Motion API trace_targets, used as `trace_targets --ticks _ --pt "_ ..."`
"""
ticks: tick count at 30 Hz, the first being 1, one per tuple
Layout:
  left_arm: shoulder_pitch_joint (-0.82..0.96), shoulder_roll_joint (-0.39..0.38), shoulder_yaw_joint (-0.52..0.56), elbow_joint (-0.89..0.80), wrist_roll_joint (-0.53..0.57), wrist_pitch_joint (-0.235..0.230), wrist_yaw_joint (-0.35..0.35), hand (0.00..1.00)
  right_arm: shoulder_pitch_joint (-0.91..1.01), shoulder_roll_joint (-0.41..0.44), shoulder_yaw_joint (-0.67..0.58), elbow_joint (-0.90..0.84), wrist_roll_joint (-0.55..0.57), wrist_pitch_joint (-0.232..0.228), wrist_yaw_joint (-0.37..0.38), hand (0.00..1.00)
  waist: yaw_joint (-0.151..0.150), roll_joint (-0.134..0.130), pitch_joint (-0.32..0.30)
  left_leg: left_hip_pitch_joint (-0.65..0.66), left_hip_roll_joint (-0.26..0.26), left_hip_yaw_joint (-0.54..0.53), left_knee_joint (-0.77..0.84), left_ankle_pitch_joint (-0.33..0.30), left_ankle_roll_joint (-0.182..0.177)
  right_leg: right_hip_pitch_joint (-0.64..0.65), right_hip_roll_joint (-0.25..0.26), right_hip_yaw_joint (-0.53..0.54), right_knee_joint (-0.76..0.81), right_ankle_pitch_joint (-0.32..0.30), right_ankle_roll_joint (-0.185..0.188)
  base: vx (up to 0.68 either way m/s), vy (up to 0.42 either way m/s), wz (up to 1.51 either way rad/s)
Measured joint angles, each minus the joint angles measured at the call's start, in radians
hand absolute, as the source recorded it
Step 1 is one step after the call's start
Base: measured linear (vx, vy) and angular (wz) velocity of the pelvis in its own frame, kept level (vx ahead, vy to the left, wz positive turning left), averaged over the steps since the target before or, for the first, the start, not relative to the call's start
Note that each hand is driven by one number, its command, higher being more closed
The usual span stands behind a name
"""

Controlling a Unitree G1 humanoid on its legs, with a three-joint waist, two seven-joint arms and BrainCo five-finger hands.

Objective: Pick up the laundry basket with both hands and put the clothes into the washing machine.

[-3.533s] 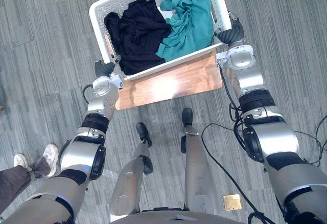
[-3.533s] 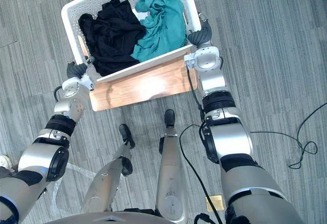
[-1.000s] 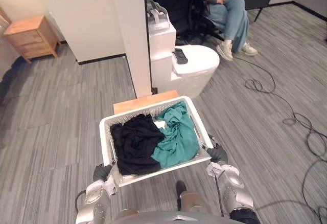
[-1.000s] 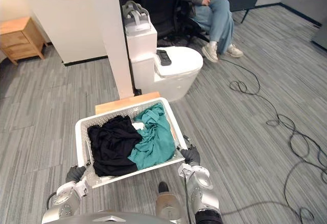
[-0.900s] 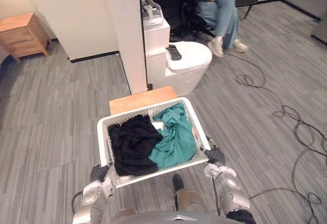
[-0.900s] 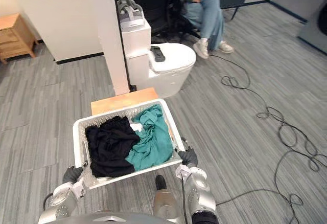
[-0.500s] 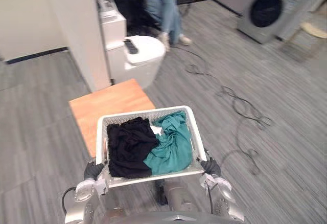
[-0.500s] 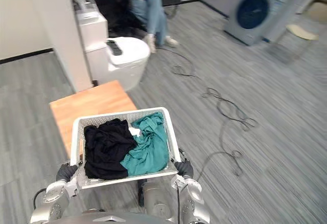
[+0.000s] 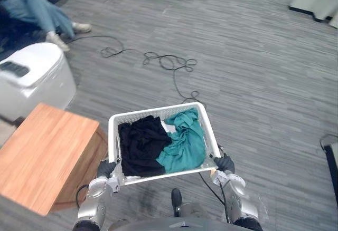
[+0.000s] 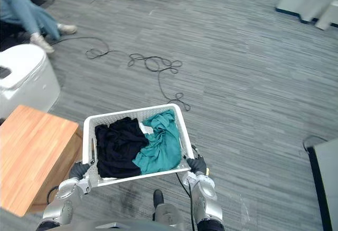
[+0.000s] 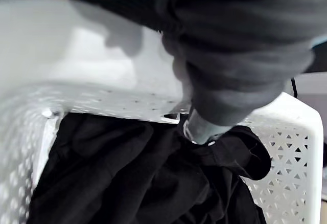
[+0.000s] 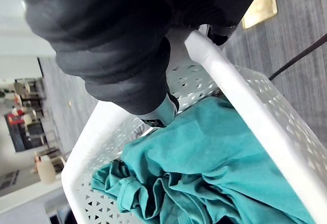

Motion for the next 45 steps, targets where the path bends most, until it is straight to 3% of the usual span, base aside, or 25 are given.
trace_targets --ticks 3,6,7,8,9,10,11,13,14,16,18,20,22,23,25,27,28,30,34,37,39,41,42,44,45 --pt "-0.010 -0.012 -0.019 0.003 0.008 0.000 0.000 1.00 0.026 0.002 -0.017 -0.015 0.002 -0.014 0.002 1.00 -0.009 0.004 0.002 0.008 0.014 -0.001 0.014 -0.008 -0.005 0.008 0.005 0.000 -0.002 -0.008 -0.007 -0.06 -0.075 -0.05" --pt "0.011 -0.032 -0.023 0.011 0.007 0.000 0.000 1.00 0.067 -0.009 -0.007 -0.030 0.006 -0.026 -0.001 1.00 -0.003 0.059 0.016 0.006 0.093 0.006 0.165 -0.077 -0.028 -0.007 0.042 0.003 0.113 -0.103 -0.042 -0.04 -0.052 -0.18" --pt "0.040 -0.033 -0.016 0.015 0.006 0.000 0.000 1.00 0.084 -0.001 0.001 -0.031 0.006 -0.022 -0.003 1.00 0.010 0.063 0.020 -0.043 0.166 -0.035 0.400 -0.080 0.094 -0.006 0.056 0.021 0.180 -0.152 -0.057 0.04 -0.079 -0.40" --pt "0.054 -0.034 -0.015 0.015 0.004 0.000 0.000 1.00 0.094 -0.001 0.006 -0.041 0.006 -0.021 -0.003 1.00 0.020 0.068 0.023 -0.084 0.188 -0.080 0.511 -0.056 0.172 -0.002 0.060 0.033 0.202 -0.165 -0.067 0.08 -0.124 -0.66" --pt "0.081 -0.049 -0.003 0.012 -0.006 0.000 0.000 1.00 0.117 -0.003 0.013 -0.076 0.006 -0.015 -0.003 1.00 0.038 0.086 0.033 -0.161 0.213 -0.196 0.688 0.058 0.260 0.014 0.068 0.065 0.237 -0.192 -0.079 0.09 -0.126 -0.61" --pt "0.095 -0.063 0.006 0.007 -0.009 0.000 0.000 1.00 0.126 -0.003 0.014 -0.091 0.005 -0.014 -0.004 1.00 0.046 0.094 0.039 -0.194 0.213 -0.252 0.755 0.138 0.251 0.027 0.071 0.085 0.247 -0.205 -0.084 0.17 -0.046 -0.79" --pt "0.136 -0.087 0.020 -0.010 -0.012 -0.001 0.002 1.00 0.135 -0.003 0.020 -0.111 0.004 -0.011 -0.011 1.00 0.065 0.103 0.039 -0.257 0.175 -0.352 0.838 0.135 0.190 0.040 0.068 0.124 0.255 -0.221 -0.095 0.20 0.039 -0.77" --pt "0.181 -0.113 0.019 -0.059 -0.013 -0.007 0.006 1.00 0.129 -0.019 0.040 -0.143 0.004 -0.010 -0.029 1.00 0.083 0.109 0.038 -0.325 0.040 -0.452 0.821 0.011 0.148 0.042 0.055 0.181 0.262 -0.238 -0.106 0.22 0.079 -0.75" --pt "0.189 -0.118 0.025 -0.074 -0.022 -0.012 0.006 1.00 0.123 -0.026 0.049 -0.163 0.004 -0.011 -0.028 1.00 0.107 0.103 0.041 -0.351 -0.035 -0.479 0.710 -0.041 0.143 0.041 0.048 0.215 0.259 -0.244 -0.111 0.23 0.084 -0.71" --pt "0.192 -0.121 0.042 -0.100 -0.024 -0.013 0.006 1.00 0.117 -0.023 0.064 -0.187 0.004 -0.010 -0.029 1.00 0.123 0.090 0.043 -0.370 -0.084 -0.466 0.425 -0.050 0.119 0.048 0.037 0.219 0.247 -0.257 -0.116 0.24 0.075 -0.47" --pt "0.195 -0.131 0.059 -0.127 -0.024 -0.013 0.006 1.00 0.102 -0.024 0.071 -0.190 0.004 -0.014 -0.029 1.00 0.124 0.078 0.046 -0.389 -0.116 -0.491 0.083 0.026 0.061 0.077 0.031 0.223 0.249 -0.301 -0.109 0.30 0.100 -0.06" --pt "0.199 -0.137 0.055 -0.134 -0.024 -0.019 0.007 1.00 0.086 -0.030 0.066 -0.182 0.002 -0.025 -0.031 1.00 0.131 0.087 0.035 -0.431 -0.121 -0.558 -0.002 0.064 0.001 0.081 0.037 0.239 0.250 -0.339 -0.082 0.39 0.200 -0.32" --pt "0.199 -0.139 0.061 -0.119 -0.024 -0.019 0.014 1.00 0.071 -0.038 0.074 -0.158 -0.002 -0.023 -0.032 1.00 0.143 0.074 0.028 -0.432 -0.132 -0.575 0.010 0.155 0.007 0.107 0.017 0.288 0.253 -0.383 -0.064 0.56 0.360 -0.74" --pt "0.215 -0.135 0.071 -0.114 -0.024 -0.019 0.020 1.00 0.066 -0.035 0.086 -0.121 -0.003 -0.019 -0.031 1.00 0.166 0.038 -0.017 -0.429 -0.182 -0.545 0.034 0.226 0.047 0.104 -0.045 0.348 0.251 -0.422 -0.041 0.58 0.367 -0.96" --pt "0.220 -0.123 0.076 -0.097 -0.024 -0.019 0.023 1.00 0.061 -0.012 0.079 -0.062 -0.007 -0.015 -0.025 1.00 0.153 -0.026 -0.057 -0.423 -0.263 -0.490 0.079 0.183 0.131 0.089 -0.130 0.356 0.324 -0.420 0.015 0.60 0.303 -0.73" --pt "0.197 -0.115 0.077 -0.071 -0.024 -0.013 0.029 1.00 0.061 0.005 0.059 -0.053 -0.021 -0.004 -0.027 1.00 0.150 -0.038 -0.049 -0.378 -0.295 -0.461 0.123 0.133 0.186 0.037 -0.140 0.385 0.522 -0.384 0.094 0.49 0.247 -0.27" --pt "0.200 -0.113 0.069 -0.071 -0.023 -0.011 0.031 1.00 0.074 0.018 0.047 -0.059 -0.035 0.001 -0.025 1.00 0.132 -0.052 -0.036 -0.292 -0.336 -0.449 0.119 0.084 0.216 -0.027 -0.127 0.422 0.785 -0.271 0.141 0.57 0.307 -0.07" --pt "0.190 -0.099 0.057 -0.076 -0.023 -0.012 0.033 1.00 0.083 0.037 0.039 -0.070 -0.039 -0.010 -0.027 1.00 0.114 -0.066 -0.009 -0.195 -0.364 -0.449 0.120 0.027 0.240 -0.114 -0.096 0.420 1.050 -0.174 0.086 0.44 0.215 -0.07" --pt "0.152 -0.087 0.031 -0.094 -0.023 -0.011 0.033 1.00 0.151 0.048 0.029 -0.194 -0.040 -0.013 -0.030 1.00 0.104 -0.043 0.026 -0.056 -0.359 -0.493 0.102 -0.052 0.251 -0.301 0.012 0.323 1.183 -0.278 0.075 0.34 0.087 0.19" --pt "0.125 -0.087 -0.007 -0.114 -0.023 -0.011 0.033 1.00 0.189 0.070 -0.012 -0.277 -0.039 -0.017 -0.034 1.00 0.092 -0.034 0.036 0.024 -0.336 -0.546 0.097 -0.121 0.242 -0.361 0.031 0.193 0.872 -0.313 0.050 0.44 0.013 0.41" --pt "0.107 -0.087 -0.012 -0.114 -0.023 -0.011 0.032 1.00 0.207 0.073 -0.016 -0.311 -0.039 -0.016 -0.034 1.00 0.095 -0.036 0.023 0.084 -0.324 -0.573 0.087 -0.178 0.217 -0.356 0.025 0.133 0.535 -0.242 -0.014 0.49 -0.050 0.24" --pt "0.102 -0.092 -0.009 -0.114 -0.018 -0.011 0.032 1.00 0.207 0.066 -0.019 -0.309 -0.039 -0.015 -0.036 1.00 0.087 -0.037 0.008 0.132 -0.298 -0.607 0.090 -0.218 0.183 -0.324 0.028 0.098 0.462 -0.101 -0.053 0.64 -0.117 0.38" --pt "0.103 -0.097 -0.009 -0.114 -0.013 -0.008 0.032 1.00 0.200 0.060 -0.020 -0.303 -0.039 -0.013 -0.036 1.00 0.081 -0.019 0.011 0.134 -0.275 -0.628 0.144 -0.227 0.166 -0.313 0.032 0.060 0.491 -0.124 -0.077 0.74 -0.185 0.61" --pt "0.109 -0.113 -0.001 -0.113 -0.011 -0.006 0.032 1.00 0.196 0.041 -0.015 -0.304 -0.040 -0.009 -0.037 1.00 0.071 0.012 0.016 0.028 -0.232 -0.624 0.448 -0.180 0.102 -0.252 0.042 0.023 0.500 -0.183 -0.110 0.63 -0.180 0.37" --pt "0.114 -0.127 0.015 -0.113 -0.012 -0.006 0.032 1.00 0.185 0.025 0.000 -0.305 -0.041 -0.007 -0.038 1.00 0.080 0.025 0.023 -0.067 -0.203 -0.609 0.679 -0.042 0.072 -0.195 0.051 0.022 0.481 -0.211 -0.123 0.43 -0.124 0.01"
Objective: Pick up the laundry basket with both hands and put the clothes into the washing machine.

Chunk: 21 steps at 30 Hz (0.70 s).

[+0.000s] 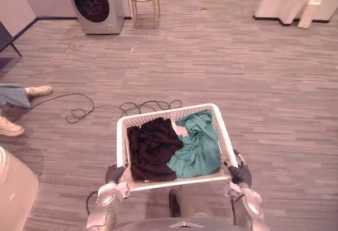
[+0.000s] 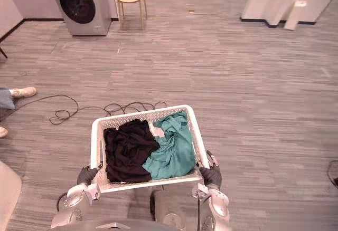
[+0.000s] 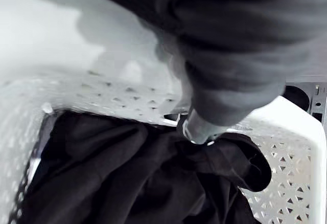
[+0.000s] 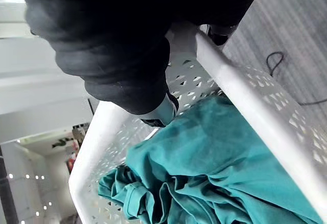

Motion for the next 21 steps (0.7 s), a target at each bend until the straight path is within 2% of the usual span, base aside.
trace_targets --ticks 1,2,4,6,7,8,9,10,11,12,13,14,15,17,18,19,20,21 --pt "0.005 -0.006 0.006 0.001 -0.001 0.000 0.000 1.00 -0.001 -0.006 0.008 0.000 -0.001 0.001 0.000 1.00 0.012 0.007 0.000 -0.042 0.022 0.017 0.102 0.045 0.002 0.031 0.007 0.001 -0.013 -0.009 -0.008 0.53 -0.144 -0.14" --pt "0.013 -0.014 0.013 0.002 -0.005 0.000 0.000 1.00 -0.001 -0.011 0.014 0.000 0.000 0.001 -0.004 1.00 0.030 0.023 0.006 -0.105 0.076 0.045 0.268 0.069 0.015 0.106 0.024 0.002 -0.053 -0.022 -0.023 0.39 -0.100 -0.22" --pt "0.033 -0.023 0.025 0.003 -0.011 -0.004 0.000 1.00 -0.014 -0.009 0.035 -0.001 0.000 -0.006 -0.022 1.00 0.056 0.016 0.010 -0.195 0.128 0.082 0.368 0.063 0.025 0.210 0.029 0.030 -0.110 -0.054 -0.039 0.48 -0.082 -0.32" --pt "0.044 -0.034 0.030 0.003 -0.012 -0.006 0.000 1.00 -0.015 -0.011 0.044 -0.001 -0.001 -0.008 -0.036 1.00 0.076 0.019 0.007 -0.241 0.159 0.121 0.312 0.039 0.033 0.259 0.021 0.055 -0.144 -0.066 -0.031 0.36 0.004 -0.37" --pt "0.045 -0.044 0.038 0.005 -0.012 -0.006 0.000 1.00 -0.015 -0.008 0.044 0.000 -0.001 -0.008 -0.039 1.00 0.086 0.019 0.007 -0.259 0.185 0.161 0.136 0.010 0.037 0.295 0.008 0.072 -0.174 -0.074 -0.023 0.32 0.052 -0.28" --pt "0.045 -0.045 0.039 0.008 -0.012 -0.006 0.000 1.00 -0.016 -0.009 0.044 -0.001 -0.001 -0.008 -0.039 1.00 0.088 0.017 0.006 -0.259 0.187 0.170 0.036 0.004 0.041 0.303 0.002 0.081 -0.183 -0.077 -0.018 0.40 0.088 -0.44" --pt "0.046 -0.056 0.042 0.011 -0.013 -0.006 0.000 1.00 -0.020 -0.012 0.041 0.000 -0.001 -0.008 -0.040 1.00 0.094 0.018 0.002 -0.237 0.175 0.166 -0.209 0.008 0.029 0.308 -0.008 0.101 -0.186 -0.082 -0.008 0.28 0.091 -0.40" --pt "0.046 -0.057 0.041 0.013 -0.013 -0.007 0.000 1.00 -0.022 -0.012 0.038 0.002 -0.001 -0.009 -0.040 1.00 0.098 0.018 -0.001 -0.226 0.166 0.156 -0.323 0.023 0.018 0.309 -0.010 0.113 -0.187 -0.088 0.003 0.37 0.140 -0.56" --pt "0.045 -0.056 0.032 0.028 -0.018 -0.013 0.000 1.00 -0.022 -0.015 0.030 0.008 -0.001 -0.009 -0.041 1.00 0.098 0.018 -0.006 -0.206 0.140 0.121 -0.501 0.103 0.005 0.308 -0.019 0.128 -0.183 -0.109 0.036 0.40 0.185 -0.47" --pt "0.045 -0.055 0.017 0.051 -0.019 -0.013 0.000 1.00 -0.020 -0.025 0.021 0.021 -0.002 -0.009 -0.041 1.00 0.088 0.028 -0.016 -0.190 0.120 0.111 -0.594 0.221 -0.008 0.320 -0.021 0.144 -0.184 -0.126 0.064 0.41 0.213 -0.41" --pt "0.045 -0.055 0.008 0.066 -0.020 -0.013 0.000 1.00 -0.019 -0.031 0.019 0.036 -0.003 -0.009 -0.041 1.00 0.083 0.036 -0.026 -0.183 0.110 0.114 -0.622 0.264 -0.013 0.325 -0.021 0.147 -0.185 -0.135 0.076 0.41 0.262 -0.16" --pt "0.044 -0.051 0.008 0.101 -0.019 -0.013 0.000 1.00 -0.020 -0.020 0.007 0.088 -0.004 -0.008 -0.043 1.00 0.065 0.009 -0.059 -0.153 0.086 0.123 -0.676 0.245 -0.036 0.325 -0.048 0.155 -0.185 -0.148 0.090 0.46 0.272 -0.02" --pt "0.045 -0.033 0.004 0.114 -0.019 -0.012 0.001 1.00 -0.024 -0.009 -0.006 0.126 -0.005 -0.010 -0.044 1.00 0.056 -0.011 -0.079 -0.124 0.056 0.135 -0.734 0.254 -0.026 0.326 -0.066 0.171 -0.186 -0.148 0.093 0.44 0.244 0.01" --pt "0.040 0.004 0.000 0.142 -0.019 -0.013 0.001 1.00 -0.046 0.017 -0.007 0.202 -0.005 -0.011 -0.042 1.00 0.048 -0.040 -0.090 -0.104 0.051 0.143 -0.774 0.254 -0.025 0.294 -0.061 0.204 -0.132 -0.122 0.110 0.30 0.135 -0.08" --pt "0.033 0.016 0.003 0.160 -0.019 -0.013 0.002 1.00 -0.058 0.023 -0.005 0.246 -0.007 -0.009 -0.041 1.00 0.042 -0.023 -0.083 -0.101 0.071 0.139 -0.775 0.253 -0.024 0.258 -0.049 0.223 -0.098 -0.138 0.102 0.15 0.073 -0.12" --pt "0.030 0.021 0.011 0.171 -0.020 -0.013 0.002 1.00 -0.069 0.026 -0.004 0.270 -0.008 -0.008 -0.040 1.00 0.044 -0.021 -0.083 -0.096 0.078 0.141 -0.775 0.253 -0.024 0.252 -0.045 0.226 -0.127 -0.149 0.095 0.05 0.021 -0.07" --pt "0.005 0.053 0.001 0.254 -0.025 -0.020 0.003 1.00 -0.133 0.019 -0.026 0.398 -0.011 -0.003 -0.039 1.00 0.035 -0.010 -0.068 -0.055 0.011 0.125 -0.893 0.275 -0.012 0.242 -0.119 0.252 -0.398 0.013 0.125 0.01 0.009 -0.07" --pt "0.005 0.053 0.001 0.254 -0.025 -0.020 0.003 1.00 -0.133 0.019 -0.026 0.398 -0.011 -0.003 -0.039 1.00 0.035 -0.010 -0.068 -0.055 0.011 0.125 -0.893 0.275 -0.012 0.242 -0.119 0.252 -0.398 0.013 0.125 0.00 0.000 0.00"
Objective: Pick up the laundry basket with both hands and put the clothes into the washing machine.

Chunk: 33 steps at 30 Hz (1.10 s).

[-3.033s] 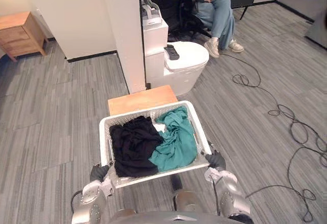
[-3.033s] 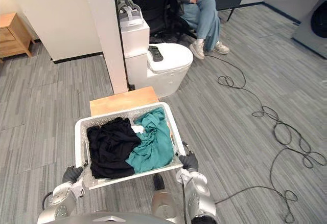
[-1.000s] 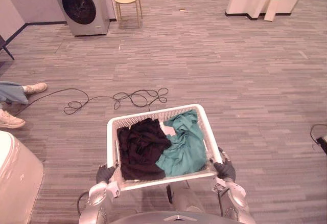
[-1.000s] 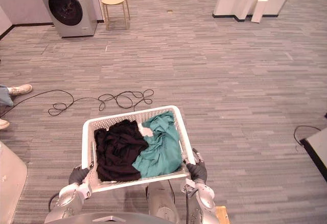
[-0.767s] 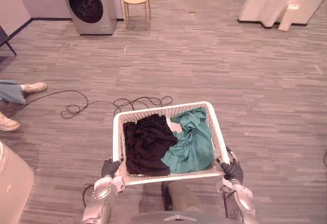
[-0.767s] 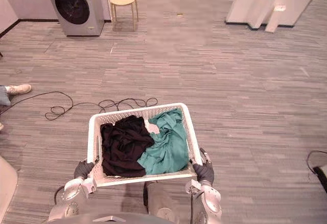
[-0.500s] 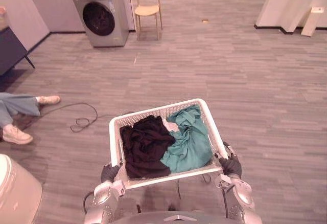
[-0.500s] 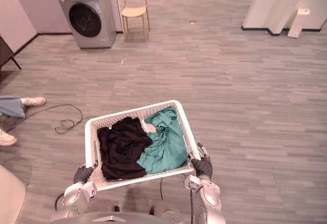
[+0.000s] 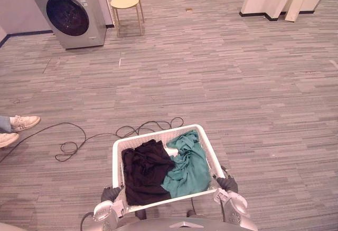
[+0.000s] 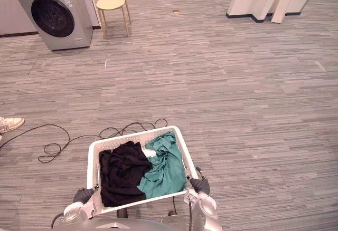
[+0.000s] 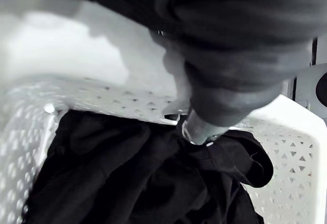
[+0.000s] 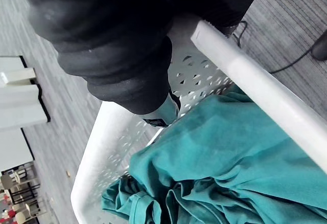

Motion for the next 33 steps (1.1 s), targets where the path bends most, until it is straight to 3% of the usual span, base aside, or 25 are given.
trace_targets --ticks 9,13,15,17,19,20,21,22,23,24,26,27,28,29,30,32,33 --pt "-0.025 0.025 -0.011 0.086 0.008 0.002 0.000 1.00 0.023 0.000 -0.003 0.105 0.012 -0.006 0.010 1.00 -0.021 -0.004 0.002 0.031 0.007 0.003 -0.001 -0.002 -0.002 0.037 0.001 -0.002 -0.015 0.002 -0.003 0.00 -0.003 0.00" --pt "-0.059 0.065 -0.043 0.129 0.044 0.016 -0.003 1.00 0.034 -0.005 -0.012 0.194 0.022 0.000 0.047 1.00 -0.024 -0.018 0.013 0.028 0.021 0.022 0.014 -0.008 -0.005 0.047 0.004 0.007 -0.053 0.032 0.002 -0.03 -0.014 -0.15" --pt "-0.086 0.085 -0.046 0.130 0.058 0.023 -0.010 1.00 0.013 -0.006 -0.012 0.205 0.032 0.015 0.053 1.00 -0.026 -0.033 0.025 -0.023 0.025 0.024 0.102 -0.049 -0.001 0.035 -0.003 0.009 -0.056 0.037 0.010 -0.07 0.014 -0.09" --pt "-0.116 0.086 -0.048 0.127 0.065 0.024 -0.022 1.00 -0.016 -0.013 -0.021 0.201 0.052 0.017 0.053 1.00 -0.026 -0.043 0.032 -0.106 0.019 0.022 0.204 -0.103 0.014 -0.010 -0.024 -0.004 -0.033 0.004 0.049 -0.09 0.041 0.04" --pt "-0.124 0.080 -0.055 0.106 0.065 0.025 -0.023 1.00 -0.040 -0.022 -0.031 0.194 0.053 0.018 0.051 1.00 -0.028 -0.056 0.040 -0.155 -0.013 0.012 0.274 -0.140 0.042 -0.048 -0.058 -0.027 0.035 -0.037 0.066 -0.06 0.106 0.32" --pt "-0.130 0.080 -0.073 0.088 0.065 0.026 -0.022 1.00 -0.039 -0.024 -0.045 0.192 0.056 0.017 0.052 1.00 -0.032 -0.067 0.051 -0.185 -0.052 -0.006 0.373 -0.184 0.079 -0.060 -0.100 -0.056 0.097 -0.070 0.068 0.03 0.218 0.62" --pt "-0.133 0.083 -0.096 0.074 0.064 0.026 -0.022 1.00 -0.024 -0.028 -0.050 0.172 0.058 0.016 0.051 1.00 -0.035 -0.058 0.065 -0.178 -0.079 -0.021 0.424 -0.264 0.084 -0.065 -0.126 -0.095 0.230 -0.086 0.047 0.04 0.216 0.60" --pt "-0.145 0.082 -0.092 0.076 0.064 0.027 -0.019 1.00 -0.024 -0.025 -0.046 0.153 0.059 0.019 0.049 1.00 -0.033 -0.064 0.083 -0.171 -0.094 -0.024 0.439 -0.278 0.096 -0.112 -0.135 -0.095 0.358 -0.087 0.023 0.04 0.214 0.54" --pt "-0.158 0.083 -0.084 0.069 0.051 0.026 -0.014 1.00 -0.022 -0.018 -0.037 0.103 0.067 0.012 0.051 1.00 -0.036 -0.067 0.101 -0.161 -0.110 -0.038 0.440 -0.287 0.110 -0.231 -0.134 -0.099 0.597 -0.017 -0.091 0.11 0.216 0.54" --pt "-0.164 0.091 -0.074 0.015 0.035 0.026 -0.014 1.00 -0.024 -0.009 -0.015 0.043 0.068 0.008 0.049 1.00 -0.038 -0.063 0.127 -0.118 -0.112 -0.040 0.420 -0.288 0.116 -0.301 -0.121 -0.105 0.758 0.022 -0.116 0.10 0.189 0.53" --pt "-0.167 0.108 -0.076 -0.035 0.035 0.026 -0.014 1.00 -0.018 0.004 -0.009 -0.012 0.069 0.015 0.048 1.00 -0.026 -0.067 0.137 -0.066 -0.115 -0.052 0.369 -0.286 0.125 -0.373 -0.076 -0.167 0.860 -0.028 -0.057 0.18 0.148 0.32" --pt "-0.186 0.113 -0.081 -0.041 0.033 0.024 -0.014 1.00 -0.002 0.017 -0.010 -0.055 0.072 0.011 0.048 1.00 -0.032 -0.063 0.139 -0.044 -0.116 -0.076 0.330 -0.286 0.126 -0.395 -0.046 -0.251 0.811 -0.058 -0.027 0.19 0.120 0.34" --pt "-0.201 0.113 -0.083 -0.040 0.033 0.024 -0.014 1.00 0.002 0.022 -0.012 -0.073 0.073 0.008 0.046 1.00 -0.042 -0.063 0.139 -0.035 -0.119 -0.093 0.304 -0.286 0.126 -0.397 -0.037 -0.297 0.756 -0.068 -0.020 0.28 0.073 0.59" --pt "-0.231 0.117 -0.091 -0.040 0.033 0.024 -0.014 1.00 0.009 0.030 -0.025 -0.088 0.094 0.002 0.043 1.00 -0.060 -0.072 0.135 0.004 -0.131 -0.105 0.231 -0.286 0.126 -0.396 -0.021 -0.385 0.602 -0.069 -0.022 0.43 0.070 0.75" --pt "-0.269 0.114 -0.115 -0.037 0.033 0.025 -0.014 1.00 0.018 0.039 -0.057 -0.113 0.101 -0.003 0.042 1.00 -0.072 -0.087 0.134 0.013 -0.139 -0.103 0.218 -0.283 0.124 -0.396 -0.013 -0.452 0.439 -0.045 -0.028 0.46 0.057 0.72" --pt "-0.290 0.101 -0.139 -0.032 0.035 0.028 -0.015 1.00 0.020 0.042 -0.098 -0.125 0.102 -0.010 0.038 1.00 -0.076 -0.100 0.143 0.071 -0.182 -0.114 0.184 -0.291 0.127 -0.393 0.001 -0.472 0.254 0.044 -0.041 0.40 0.027 0.34" --pt "-0.290 0.092 -0.143 -0.030 0.035 0.031 -0.015 1.00 0.025 0.038 -0.107 -0.125 0.102 -0.013 0.038 1.00 -0.087 -0.098 0.143 0.095 -0.190 -0.127 0.175 -0.304 0.127 -0.390 0.005 -0.468 0.235 0.066 -0.055 0.52 0.011 0.52"
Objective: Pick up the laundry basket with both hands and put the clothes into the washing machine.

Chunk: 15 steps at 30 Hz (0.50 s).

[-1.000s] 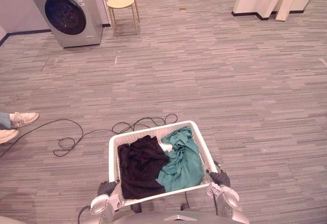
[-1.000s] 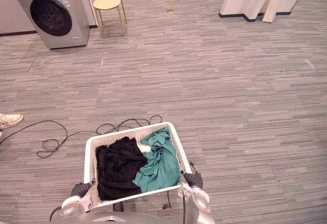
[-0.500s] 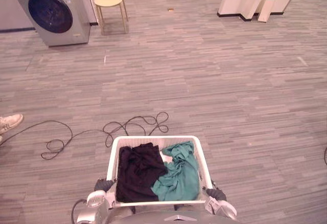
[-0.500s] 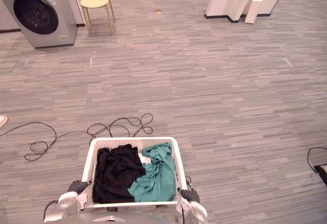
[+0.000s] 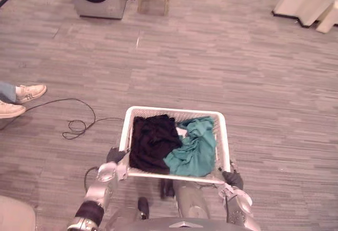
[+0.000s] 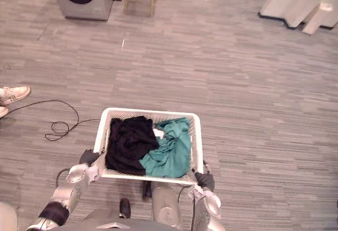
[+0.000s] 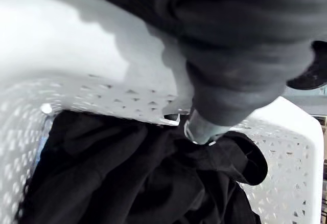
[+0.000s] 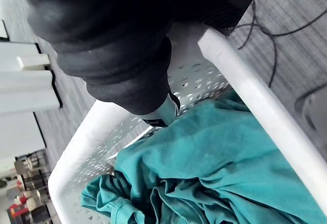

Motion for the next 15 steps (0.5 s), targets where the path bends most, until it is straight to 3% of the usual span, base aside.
trace_targets --ticks 1,2,3,4,5,6,7,8,10,11,13,14,15 --pt "0.001 -0.021 -0.018 0.002 0.003 0.006 0.001 1.00 0.014 -0.004 -0.018 -0.001 0.003 -0.002 -0.002 1.00 -0.028 0.018 0.000 0.034 -0.001 -0.039 0.006 -0.037 -0.011 0.000 0.001 0.000 0.028 0.037 -0.058 0.62 -0.036 0.91" --pt "0.012 -0.038 -0.032 0.002 0.010 0.010 0.002 1.00 0.046 -0.009 -0.020 -0.018 0.013 -0.001 -0.010 1.00 -0.050 0.056 -0.019 0.068 0.029 -0.064 0.029 -0.079 -0.048 0.024 0.016 -0.028 0.055 0.063 -0.099 0.68 -0.069 0.85" --pt "0.019 -0.044 -0.033 0.002 0.011 0.010 0.004 1.00 0.056 -0.012 -0.019 -0.028 0.022 0.001 -0.013 1.00 -0.053 0.087 -0.024 0.062 0.054 -0.069 0.077 -0.101 -0.079 0.048 0.030 -0.044 0.054 0.042 -0.093 0.76 -0.087 0.60" --pt "0.019 -0.040 -0.025 0.002 0.010 0.011 0.007 1.00 0.060 -0.007 -0.009 -0.047 0.031 0.006 -0.018 1.00 -0.062 0.098 -0.022 -0.016 0.071 -0.060 0.310 -0.105 -0.131 0.092 0.040 -0.061 0.054 0.006 -0.117 0.79 -0.101 0.15" --pt "0.028 -0.043 -0.010 0.000 0.009 0.011 0.008 1.00 0.059 -0.017 0.007 -0.061 0.031 0.015 -0.018 1.00 -0.053 0.101 -0.021 -0.084 0.085 -0.047 0.512 -0.052 -0.196 0.136 0.050 -0.055 0.049 -0.010 -0.129 0.96 -0.119 -0.01" --pt "0.060 -0.049 0.010 -0.021 0.004 0.011 0.007 1.00 0.064 -0.031 0.033 -0.086 0.031 0.022 -0.020 1.00 -0.040 0.109 -0.016 -0.152 0.123 -0.017 0.790 0.048 -0.201 0.234 0.081 -0.027 0.005 -0.028 -0.127 0.79 -0.104 -0.25" --pt "0.084 -0.053 0.021 -0.038 -0.002 0.010 0.007 1.00 0.065 -0.040 0.047 -0.090 0.031 0.023 -0.020 1.00 -0.030 0.111 -0.015 -0.168 0.147 0.002 0.903 0.069 -0.189 0.287 0.098 -0.010 -0.024 -0.037 -0.127 0.91 -0.064 -0.66" --pt "0.141 -0.068 0.052 -0.087 -0.003 -0.001 0.007 1.00 0.062 -0.051 0.071 -0.103 0.031 0.024 -0.015 1.00 0.011 0.114 -0.011 -0.205 0.185 0.033 1.121 0.065 -0.162 0.412 0.127 0.058 -0.082 -0.067 -0.123 0.69 -0.002 -0.76" --pt "0.166 -0.082 0.081 -0.104 -0.003 -0.017 0.007 1.00 0.032 -0.068 0.092 -0.113 0.030 0.020 -0.015 1.00 0.058 0.118 -0.011 -0.281 0.212 0.069 1.214 0.032 -0.114 0.498 0.130 0.145 -0.129 -0.110 -0.109 0.56 0.058 -0.94" --pt "0.173 -0.098 0.110 -0.107 -0.005 -0.019 0.007 1.00 0.004 -0.086 0.108 -0.112 0.028 0.024 -0.016 1.00 0.086 0.122 -0.009 -0.362 0.236 0.090 1.173 -0.001 -0.078 0.549 0.122 0.186 -0.165 -0.122 -0.103 0.55 0.148 -1.10" --pt "0.189 -0.102 0.126 -0.117 -0.015 -0.018 0.007 1.00 -0.025 -0.091 0.123 -0.112 0.026 0.034 -0.017 1.00 0.122 0.117 -0.006 -0.450 0.245 0.116 0.928 -0.034 -0.076 0.608 0.075 0.236 -0.201 -0.151 -0.099 0.59 0.204 -0.92" --pt "0.210 -0.110 0.137 -0.129 -0.021 -0.019 0.007 1.00 -0.036 -0.103 0.133 -0.109 0.026 0.037 -0.018 1.00 0.134 0.116 -0.006 -0.478 0.240 0.117 0.699 -0.031 -0.089 0.647 0.036 0.263 -0.214 -0.174 -0.098 0.58 0.235 -0.85" --pt "0.227 -0.121 0.138 -0.130 -0.022 -0.021 0.007 1.00 -0.041 -0.108 0.138 -0.101 0.025 0.037 -0.017 1.00 0.145 0.122 -0.011 -0.480 0.244 0.107 0.440 0.016 -0.114 0.672 -0.001 0.286 -0.215 -0.197 -0.085 0.49 0.216 -0.85"
